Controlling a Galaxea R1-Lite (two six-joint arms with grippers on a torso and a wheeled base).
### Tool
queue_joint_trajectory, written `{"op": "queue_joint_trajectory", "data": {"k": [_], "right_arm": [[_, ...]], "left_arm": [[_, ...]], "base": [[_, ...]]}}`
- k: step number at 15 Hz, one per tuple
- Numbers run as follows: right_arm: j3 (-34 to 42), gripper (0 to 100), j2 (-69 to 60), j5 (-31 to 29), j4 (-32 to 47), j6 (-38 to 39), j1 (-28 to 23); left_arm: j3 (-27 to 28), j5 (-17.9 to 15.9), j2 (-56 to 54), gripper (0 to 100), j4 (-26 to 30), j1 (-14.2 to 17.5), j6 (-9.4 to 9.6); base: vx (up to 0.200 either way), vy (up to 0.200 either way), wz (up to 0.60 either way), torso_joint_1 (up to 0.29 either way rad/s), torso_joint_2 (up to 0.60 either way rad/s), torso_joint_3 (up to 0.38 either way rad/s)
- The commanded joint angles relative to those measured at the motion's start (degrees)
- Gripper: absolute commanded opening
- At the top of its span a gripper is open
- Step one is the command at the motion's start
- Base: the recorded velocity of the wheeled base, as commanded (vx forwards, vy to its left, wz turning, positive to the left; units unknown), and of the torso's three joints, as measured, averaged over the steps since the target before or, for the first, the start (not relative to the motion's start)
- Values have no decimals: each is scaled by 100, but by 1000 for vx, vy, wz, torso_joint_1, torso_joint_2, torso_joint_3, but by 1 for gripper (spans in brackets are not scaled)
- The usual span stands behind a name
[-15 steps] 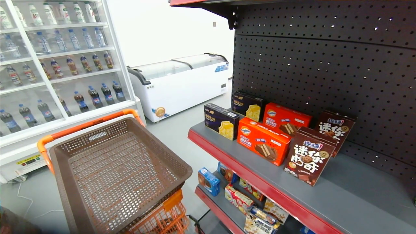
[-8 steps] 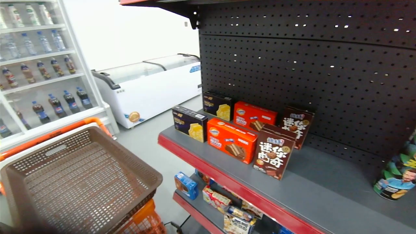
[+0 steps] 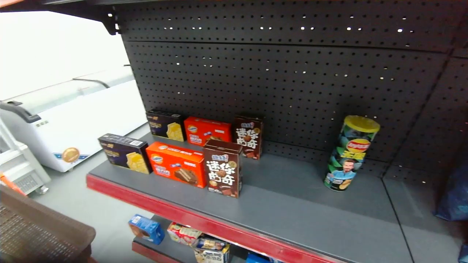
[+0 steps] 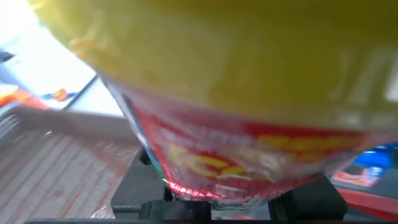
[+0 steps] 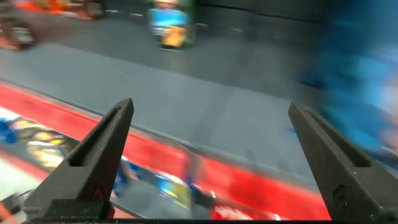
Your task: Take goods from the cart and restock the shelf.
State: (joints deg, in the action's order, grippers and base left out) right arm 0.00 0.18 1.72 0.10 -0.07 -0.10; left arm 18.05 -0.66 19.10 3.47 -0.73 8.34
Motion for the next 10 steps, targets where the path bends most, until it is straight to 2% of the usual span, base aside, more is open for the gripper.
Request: {"op": "queue_joint_trajectory", "data": {"k": [1, 4, 10], "right_arm": [[0, 100, 8, -5, -1, -1, 1], [0, 100, 8, 4, -1, -1, 1], [0, 100, 17, 4, -1, -1, 1]], "left_arm": [[-12, -4, 15, 0, 4, 3, -8], [-21, -4, 15, 0, 4, 3, -8], [-4, -4, 6, 0, -5, 3, -16]], "base": [[0, 0, -600, -2, 2, -2], [0, 0, -600, 5, 1, 4], [0, 0, 0, 0, 0, 0]]}}
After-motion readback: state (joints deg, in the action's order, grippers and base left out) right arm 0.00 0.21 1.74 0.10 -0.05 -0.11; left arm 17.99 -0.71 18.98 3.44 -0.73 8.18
